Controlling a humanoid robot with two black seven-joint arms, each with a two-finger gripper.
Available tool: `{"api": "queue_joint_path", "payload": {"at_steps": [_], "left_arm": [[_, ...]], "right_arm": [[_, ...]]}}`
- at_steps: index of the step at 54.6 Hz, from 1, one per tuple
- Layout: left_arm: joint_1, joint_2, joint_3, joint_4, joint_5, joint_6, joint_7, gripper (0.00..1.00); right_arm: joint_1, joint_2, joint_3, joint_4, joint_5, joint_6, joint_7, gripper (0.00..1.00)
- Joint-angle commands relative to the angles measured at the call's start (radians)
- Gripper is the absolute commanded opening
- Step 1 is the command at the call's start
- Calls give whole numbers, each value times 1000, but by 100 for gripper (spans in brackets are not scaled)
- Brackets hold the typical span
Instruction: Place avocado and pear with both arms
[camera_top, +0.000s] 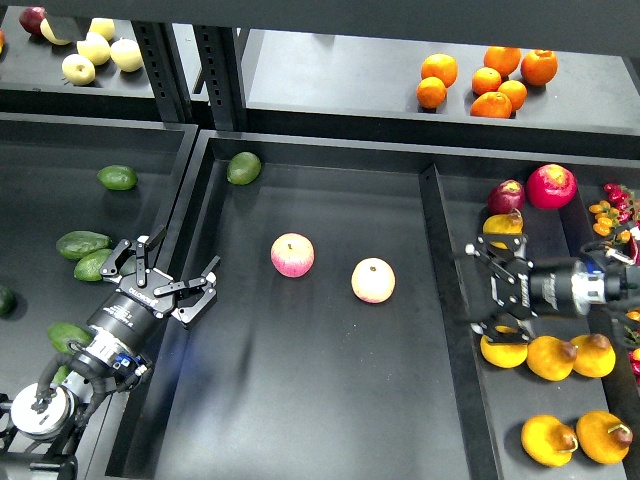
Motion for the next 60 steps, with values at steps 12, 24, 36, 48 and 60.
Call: {"api": "queue_joint_path", "payload": {"at_steps": [12, 24, 36, 48, 60], "left_arm": [[7, 0, -1, 2, 0, 0, 0, 99], [13, 0, 19, 6, 0, 0, 0, 99], [27, 0, 32, 8, 0, 0, 0, 99], [30, 0, 43, 15, 0, 0, 0, 99], [44, 0, 45, 17, 0, 0, 0, 99]], "right_arm": [[-251, 211, 395, 36, 24, 0, 0, 99], [-389, 342, 608, 76, 24, 0, 0, 99], [-482, 484, 763, 125, 24, 0, 0, 99], [-584, 604, 886, 169, 22, 0, 0, 99], [-682, 604, 986, 231, 27, 0, 0, 99]]}}
